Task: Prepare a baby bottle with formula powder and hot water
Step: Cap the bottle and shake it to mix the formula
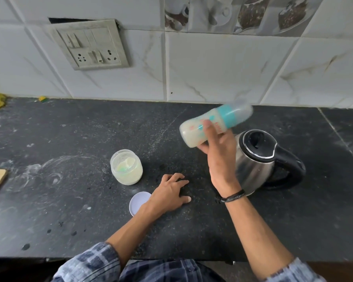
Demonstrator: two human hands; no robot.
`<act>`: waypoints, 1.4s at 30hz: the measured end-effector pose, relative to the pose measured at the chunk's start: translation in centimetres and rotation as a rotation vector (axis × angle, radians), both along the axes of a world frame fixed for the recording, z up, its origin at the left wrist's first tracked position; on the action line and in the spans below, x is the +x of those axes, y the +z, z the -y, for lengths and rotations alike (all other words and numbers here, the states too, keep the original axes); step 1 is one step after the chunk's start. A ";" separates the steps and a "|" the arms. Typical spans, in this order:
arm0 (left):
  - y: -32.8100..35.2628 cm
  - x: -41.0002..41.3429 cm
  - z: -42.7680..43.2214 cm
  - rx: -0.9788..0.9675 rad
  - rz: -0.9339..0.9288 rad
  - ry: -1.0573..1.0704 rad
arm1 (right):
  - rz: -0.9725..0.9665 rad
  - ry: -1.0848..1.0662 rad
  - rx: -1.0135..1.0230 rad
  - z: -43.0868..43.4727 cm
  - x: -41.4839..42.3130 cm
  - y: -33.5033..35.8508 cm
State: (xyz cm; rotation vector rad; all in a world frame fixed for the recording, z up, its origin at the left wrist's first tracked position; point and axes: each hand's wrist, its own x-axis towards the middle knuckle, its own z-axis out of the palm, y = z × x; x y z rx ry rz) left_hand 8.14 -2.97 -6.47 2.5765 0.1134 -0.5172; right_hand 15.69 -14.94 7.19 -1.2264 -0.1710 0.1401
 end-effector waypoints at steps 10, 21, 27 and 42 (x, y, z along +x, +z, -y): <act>-0.5 -0.1 0.2 -0.004 0.034 0.024 | -0.039 -0.053 0.116 0.8 0.7 1.2; -0.4 -0.2 0.3 0.003 0.020 0.016 | 0.015 0.191 -0.262 0.2 0.4 -0.6; -0.4 -0.2 0.3 0.000 0.031 0.028 | -0.061 -0.029 0.111 -0.3 0.1 0.8; -0.6 -0.1 0.1 0.001 0.029 0.033 | -0.025 0.005 0.043 0.4 0.7 1.0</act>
